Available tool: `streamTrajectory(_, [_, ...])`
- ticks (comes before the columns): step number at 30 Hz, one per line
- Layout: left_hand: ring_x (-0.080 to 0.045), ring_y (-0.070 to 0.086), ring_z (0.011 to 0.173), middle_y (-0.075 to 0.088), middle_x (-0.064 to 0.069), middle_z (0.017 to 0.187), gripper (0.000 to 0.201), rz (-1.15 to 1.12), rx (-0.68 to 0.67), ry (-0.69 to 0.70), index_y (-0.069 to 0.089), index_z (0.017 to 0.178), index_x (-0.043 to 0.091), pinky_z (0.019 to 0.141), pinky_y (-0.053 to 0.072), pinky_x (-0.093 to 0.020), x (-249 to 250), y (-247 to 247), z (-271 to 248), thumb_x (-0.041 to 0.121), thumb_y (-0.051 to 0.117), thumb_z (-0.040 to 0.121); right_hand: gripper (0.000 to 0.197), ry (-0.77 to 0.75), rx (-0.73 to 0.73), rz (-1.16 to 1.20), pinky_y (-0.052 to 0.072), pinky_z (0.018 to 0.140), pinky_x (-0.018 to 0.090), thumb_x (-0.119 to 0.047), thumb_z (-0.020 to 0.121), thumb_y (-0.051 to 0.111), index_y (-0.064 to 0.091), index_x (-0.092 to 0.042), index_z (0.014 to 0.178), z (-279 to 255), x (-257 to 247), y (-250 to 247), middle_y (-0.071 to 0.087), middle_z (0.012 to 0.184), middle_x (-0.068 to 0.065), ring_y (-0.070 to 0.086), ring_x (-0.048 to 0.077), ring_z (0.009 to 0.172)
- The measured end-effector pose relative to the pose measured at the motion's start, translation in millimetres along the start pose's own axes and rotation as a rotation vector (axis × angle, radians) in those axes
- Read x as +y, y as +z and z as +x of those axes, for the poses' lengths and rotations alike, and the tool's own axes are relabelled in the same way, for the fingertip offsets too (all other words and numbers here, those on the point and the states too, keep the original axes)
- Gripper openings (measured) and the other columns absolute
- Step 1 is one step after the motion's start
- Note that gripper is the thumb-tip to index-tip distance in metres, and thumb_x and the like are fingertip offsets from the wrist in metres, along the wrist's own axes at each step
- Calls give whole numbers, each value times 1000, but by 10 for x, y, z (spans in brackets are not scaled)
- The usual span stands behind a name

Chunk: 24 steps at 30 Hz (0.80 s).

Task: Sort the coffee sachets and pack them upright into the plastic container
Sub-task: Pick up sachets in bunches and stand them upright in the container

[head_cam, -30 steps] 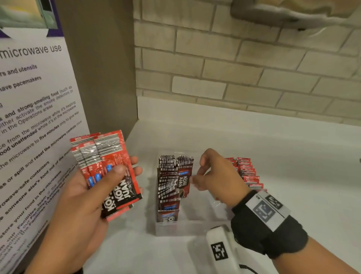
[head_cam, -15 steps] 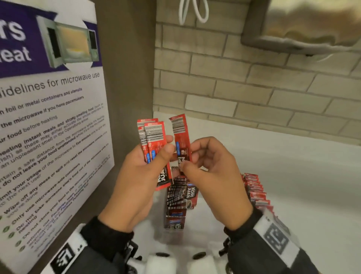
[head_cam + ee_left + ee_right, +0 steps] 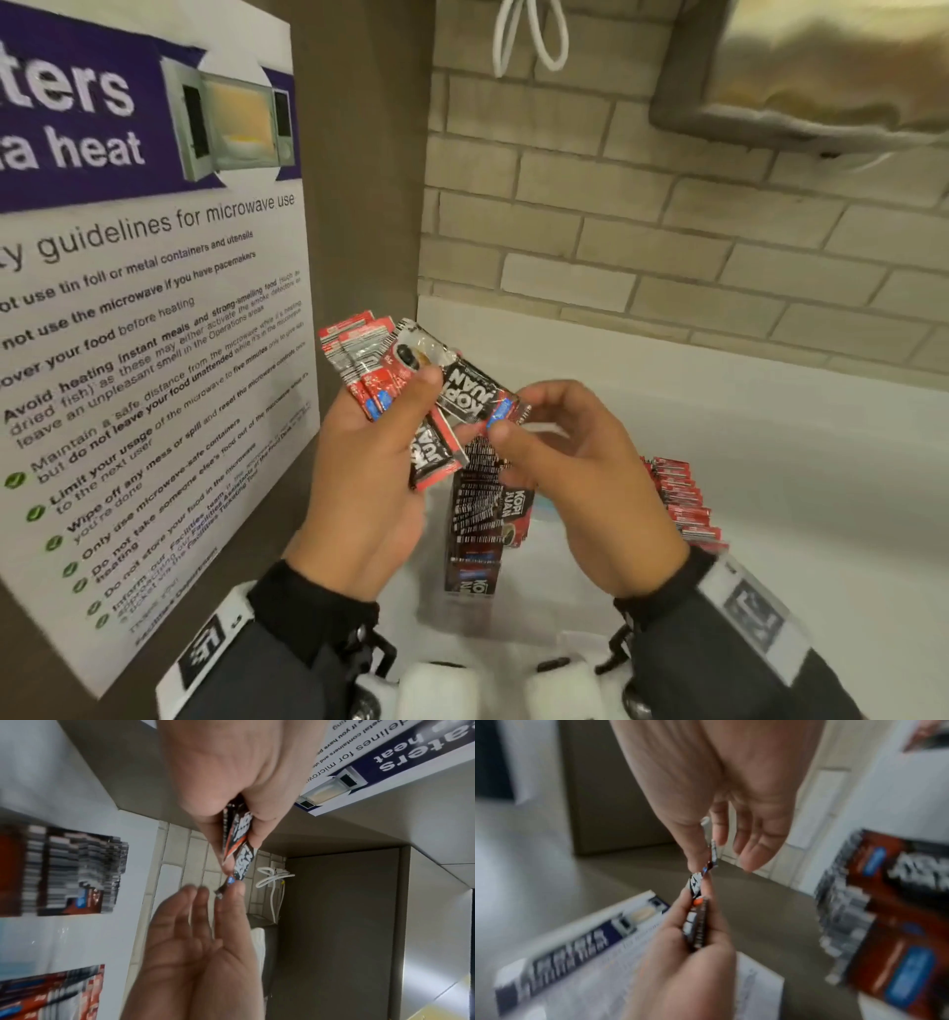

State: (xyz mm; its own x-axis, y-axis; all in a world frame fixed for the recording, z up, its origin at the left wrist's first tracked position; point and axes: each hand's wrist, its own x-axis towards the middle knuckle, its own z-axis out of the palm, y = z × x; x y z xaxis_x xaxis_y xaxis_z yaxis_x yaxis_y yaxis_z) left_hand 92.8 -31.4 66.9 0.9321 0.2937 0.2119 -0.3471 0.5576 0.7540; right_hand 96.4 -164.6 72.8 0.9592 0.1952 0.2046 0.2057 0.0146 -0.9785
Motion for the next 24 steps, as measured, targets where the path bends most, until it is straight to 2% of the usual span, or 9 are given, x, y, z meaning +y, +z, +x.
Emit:
streamTrajectory(3, [-14,71,76,74,-1,85,17,-3,-28,-33,64,93,17,59,57,-29,-42,4,-73,16,61,77,13,111,-11,315,48,53,19,7,82,59,59,-5,89,58,-68,-53,61,76,12,55,13,56])
streamTrajectory(5, [-12,71,78,73,1,87,19,7,-18,-34,64,95,19,63,58,-32,-30,-38,-92,18,62,75,18,62,39,280,42,52,20,11,83,55,62,-6,88,115,-160,-146,57,73,10,49,12,54])
streamTrajectory(8, [-14,72,74,73,2,82,23,53,0,-32,65,95,17,59,58,-28,-2,-108,-69,18,64,71,21,-36,91,153,37,52,19,11,84,54,65,-7,88,185,-309,-258,55,69,4,44,9,53])
streamTrajectory(12, [-11,69,69,71,2,75,23,180,-51,-65,67,93,17,57,58,-28,-86,-63,-121,16,67,70,14,-29,46,281,40,50,18,7,83,58,60,-6,89,190,-408,-226,55,69,4,47,8,52])
streamTrajectory(14, [-13,71,74,73,0,81,20,213,-74,-88,68,93,19,61,59,-30,-125,-50,-162,16,67,74,13,-29,-2,175,41,49,19,5,82,60,60,-7,86,159,-385,-211,55,70,6,49,10,53])
streamTrajectory(17, [-12,71,79,73,3,81,20,300,-62,-56,66,95,21,62,58,-29,-94,-134,-140,20,67,75,13,-90,117,-37,46,50,19,4,80,65,61,-5,89,141,-351,-332,58,74,13,57,11,56])
streamTrajectory(20, [-10,66,64,68,4,71,17,265,2,4,63,94,19,54,54,-22,-2,-246,-78,22,62,76,21,-65,204,-288,52,54,28,3,78,69,54,-9,87,147,-223,-489,58,76,17,61,21,62])
streamTrajectory(22, [-9,57,54,61,5,65,16,195,26,2,62,92,18,47,48,-20,44,-282,-73,24,59,78,22,-3,133,-623,54,62,35,0,76,71,53,-11,80,127,-16,-466,63,75,11,62,22,63])
streamTrajectory(24, [-7,47,49,53,5,61,19,147,14,-24,60,92,16,43,42,-18,48,-312,-102,30,57,80,17,61,40,-877,51,63,31,-4,75,72,56,-10,77,106,197,-379,66,78,8,63,21,68])
